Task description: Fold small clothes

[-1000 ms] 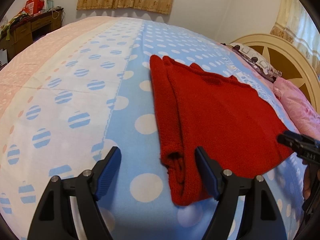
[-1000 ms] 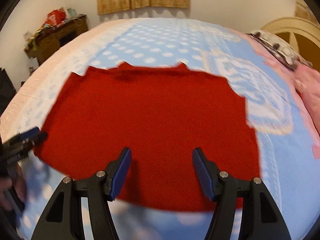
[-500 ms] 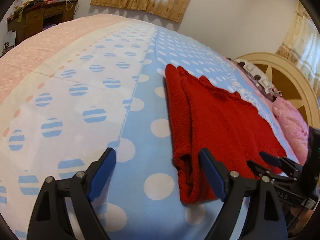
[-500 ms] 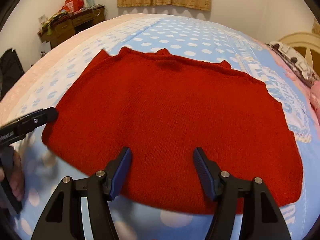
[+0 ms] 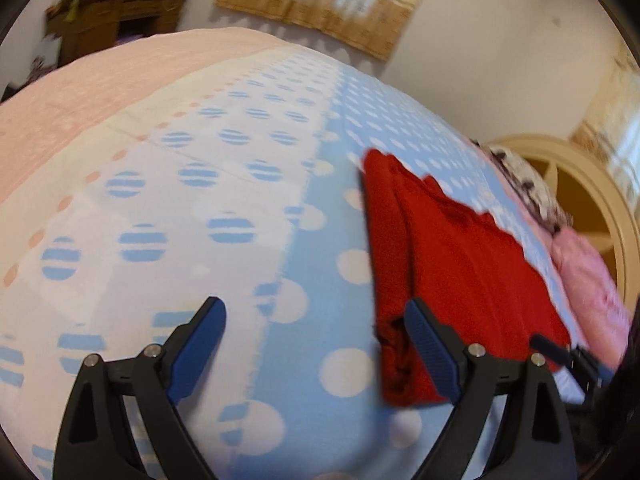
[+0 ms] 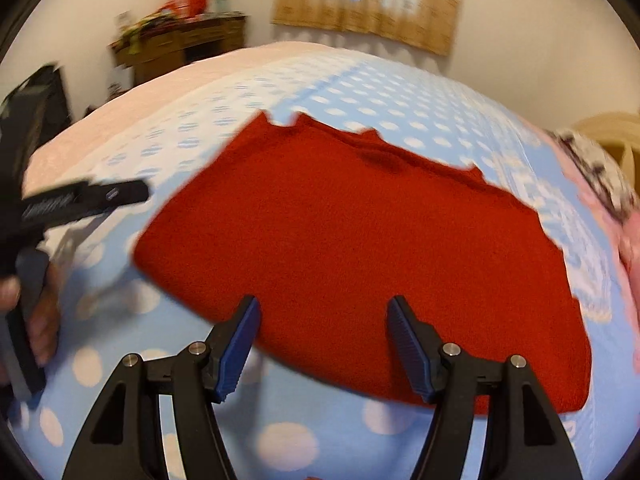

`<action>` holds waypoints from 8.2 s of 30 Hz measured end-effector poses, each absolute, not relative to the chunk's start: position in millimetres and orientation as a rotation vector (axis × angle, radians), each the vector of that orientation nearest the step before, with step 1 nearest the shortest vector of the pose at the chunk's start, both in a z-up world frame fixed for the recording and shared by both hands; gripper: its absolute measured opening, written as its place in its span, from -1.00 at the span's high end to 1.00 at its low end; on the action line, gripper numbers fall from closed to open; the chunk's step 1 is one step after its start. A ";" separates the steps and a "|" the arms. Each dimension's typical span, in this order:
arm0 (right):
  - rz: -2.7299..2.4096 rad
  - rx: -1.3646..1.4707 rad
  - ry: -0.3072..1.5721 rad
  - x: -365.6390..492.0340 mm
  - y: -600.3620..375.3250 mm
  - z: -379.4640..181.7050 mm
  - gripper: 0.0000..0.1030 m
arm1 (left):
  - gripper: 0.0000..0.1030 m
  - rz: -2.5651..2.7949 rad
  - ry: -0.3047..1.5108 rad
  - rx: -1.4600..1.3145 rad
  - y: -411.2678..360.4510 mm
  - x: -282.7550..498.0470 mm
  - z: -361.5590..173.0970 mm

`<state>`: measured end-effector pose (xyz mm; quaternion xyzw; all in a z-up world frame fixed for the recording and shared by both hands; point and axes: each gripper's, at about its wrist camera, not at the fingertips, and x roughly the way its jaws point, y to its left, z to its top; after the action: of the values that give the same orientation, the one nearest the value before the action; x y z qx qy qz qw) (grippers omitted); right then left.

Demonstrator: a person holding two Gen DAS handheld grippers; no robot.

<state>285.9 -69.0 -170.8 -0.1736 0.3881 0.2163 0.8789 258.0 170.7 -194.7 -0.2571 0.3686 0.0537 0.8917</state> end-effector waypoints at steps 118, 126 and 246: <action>0.245 -0.098 0.612 264.8 -214.6 -122.7 0.89 | 0.75 -0.523 0.896 -0.472 -62.5 471.9 -98.6; 0.226 0.016 0.714 273.4 -251.3 -138.2 0.89 | 0.75 -0.539 0.962 -0.401 -106.7 482.6 -123.6; 0.282 0.000 0.925 387.4 -270.5 -152.5 0.04 | -1.00 -0.382 0.882 -0.190 -35.5 337.2 -177.0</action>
<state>387.4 -270.5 -152.5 -0.0002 0.4446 0.1356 0.8854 337.2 -35.5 -177.0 -0.0914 0.4237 -0.1833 0.8823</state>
